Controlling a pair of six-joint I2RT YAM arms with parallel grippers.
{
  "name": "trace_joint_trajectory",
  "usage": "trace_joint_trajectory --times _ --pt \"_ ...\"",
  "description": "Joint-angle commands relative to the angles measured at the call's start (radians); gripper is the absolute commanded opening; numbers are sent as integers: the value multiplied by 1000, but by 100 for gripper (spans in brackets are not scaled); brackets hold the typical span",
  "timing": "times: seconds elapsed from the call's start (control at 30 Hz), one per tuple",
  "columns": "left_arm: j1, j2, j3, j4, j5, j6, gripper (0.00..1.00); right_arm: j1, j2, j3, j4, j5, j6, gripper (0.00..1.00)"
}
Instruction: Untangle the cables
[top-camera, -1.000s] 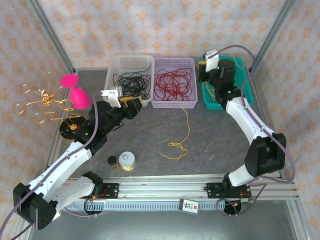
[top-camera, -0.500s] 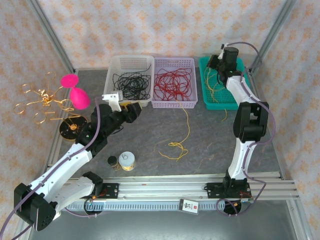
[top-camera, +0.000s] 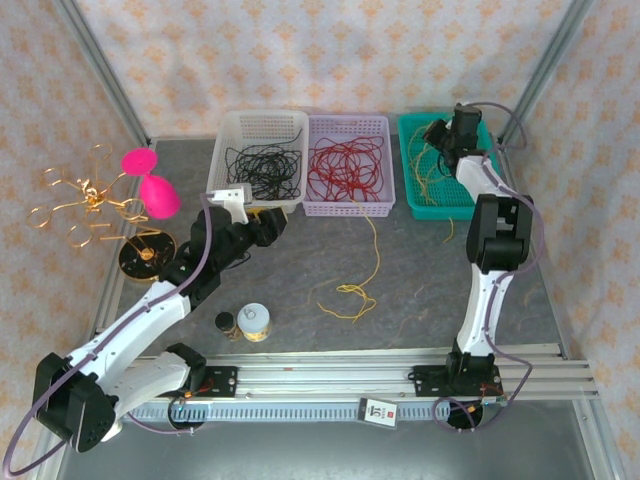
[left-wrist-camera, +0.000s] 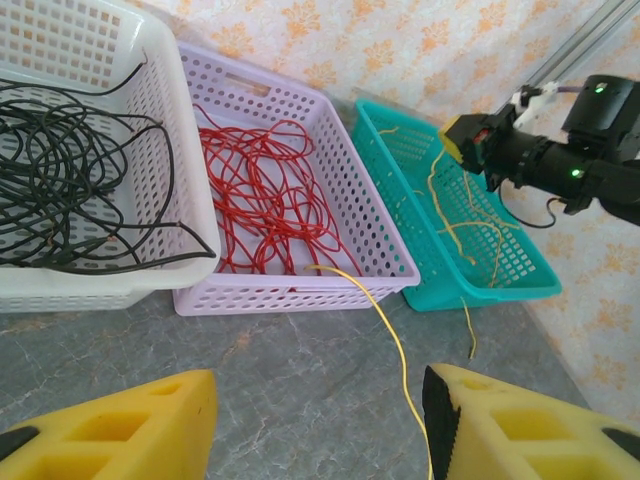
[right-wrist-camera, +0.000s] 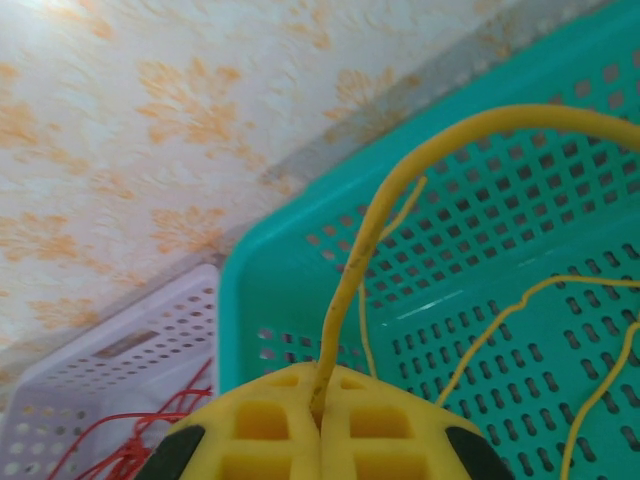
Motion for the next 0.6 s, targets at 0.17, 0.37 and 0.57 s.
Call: trace_joint_trajectory --times 0.17,0.37,0.57 --pt "-8 -14 -30 44 19 -4 57 -8 129 110 28 47 -34 26" --pt "-8 -31 -54 57 18 -13 58 -1 21 60 33 38 -51 45" --pt "-7 -35 -74 73 45 -21 57 26 -221 -118 68 45 -73 51"
